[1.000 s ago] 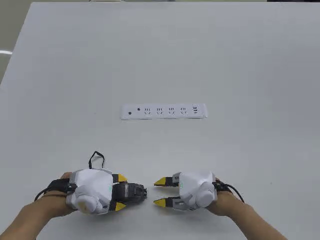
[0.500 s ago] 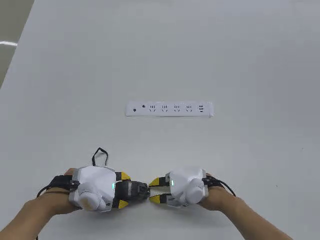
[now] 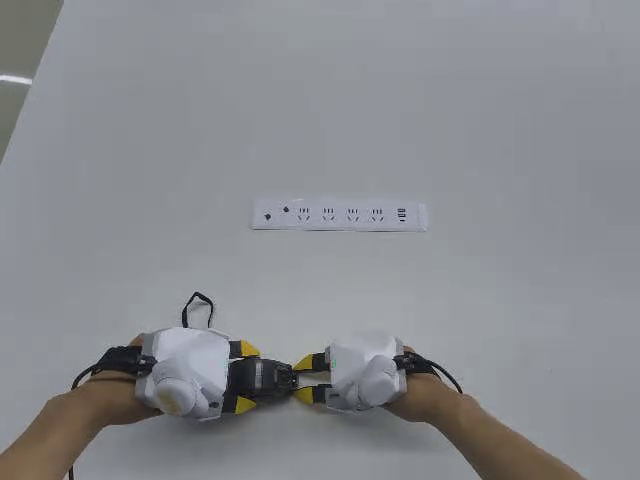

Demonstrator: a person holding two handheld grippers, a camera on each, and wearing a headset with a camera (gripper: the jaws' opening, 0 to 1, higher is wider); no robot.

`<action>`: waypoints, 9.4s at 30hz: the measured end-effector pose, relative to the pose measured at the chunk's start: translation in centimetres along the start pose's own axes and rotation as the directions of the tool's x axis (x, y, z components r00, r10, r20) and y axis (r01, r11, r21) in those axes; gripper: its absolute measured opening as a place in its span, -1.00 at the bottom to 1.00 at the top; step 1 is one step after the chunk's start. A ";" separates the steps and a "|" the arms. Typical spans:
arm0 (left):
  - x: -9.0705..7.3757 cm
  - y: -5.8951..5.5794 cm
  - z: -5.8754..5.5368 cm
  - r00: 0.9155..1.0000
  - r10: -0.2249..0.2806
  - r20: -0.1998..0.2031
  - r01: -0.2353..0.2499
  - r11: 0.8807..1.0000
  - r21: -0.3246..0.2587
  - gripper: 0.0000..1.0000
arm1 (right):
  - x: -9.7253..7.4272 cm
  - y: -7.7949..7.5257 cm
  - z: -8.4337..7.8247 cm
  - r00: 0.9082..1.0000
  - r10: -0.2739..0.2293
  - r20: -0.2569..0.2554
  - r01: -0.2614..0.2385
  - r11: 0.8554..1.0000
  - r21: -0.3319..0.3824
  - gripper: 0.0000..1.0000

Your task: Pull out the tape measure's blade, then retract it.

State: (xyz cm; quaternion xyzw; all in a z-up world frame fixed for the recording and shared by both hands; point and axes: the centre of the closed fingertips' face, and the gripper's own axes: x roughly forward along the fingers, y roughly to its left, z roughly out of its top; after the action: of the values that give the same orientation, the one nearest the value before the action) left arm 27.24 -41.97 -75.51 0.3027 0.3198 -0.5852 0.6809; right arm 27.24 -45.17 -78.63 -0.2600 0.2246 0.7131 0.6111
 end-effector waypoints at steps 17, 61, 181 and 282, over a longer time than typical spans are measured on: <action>0.0 -0.1 -0.1 1.000 -0.003 -0.001 0.003 1.000 0.001 -0.38 | -0.2 0.2 0.0 1.000 0.027 0.015 -0.027 1.000 0.014 -0.84; -0.2 -0.1 -0.3 1.000 0.008 -0.020 -0.008 1.000 -0.015 -0.39 | -2.4 0.3 -1.6 0.999 0.036 -0.013 -0.036 0.999 -0.012 -0.84; 0.1 -0.1 0.1 0.996 0.004 -0.085 -0.007 0.999 -0.033 -0.38 | -16.3 0.3 -13.0 0.994 -0.002 -0.109 0.011 0.996 0.085 -0.83; -3.5 -2.2 -1.4 0.990 0.131 -0.045 -0.136 0.980 -0.142 -0.05 | -22.2 1.6 -15.1 0.939 -0.194 -0.283 0.235 0.965 0.116 -0.04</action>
State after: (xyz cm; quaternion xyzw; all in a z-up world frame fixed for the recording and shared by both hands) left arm 24.61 -39.06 -73.71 0.2835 0.3524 -0.5078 0.7332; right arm 29.72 -71.87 -75.83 -0.3312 0.3283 0.5813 0.6668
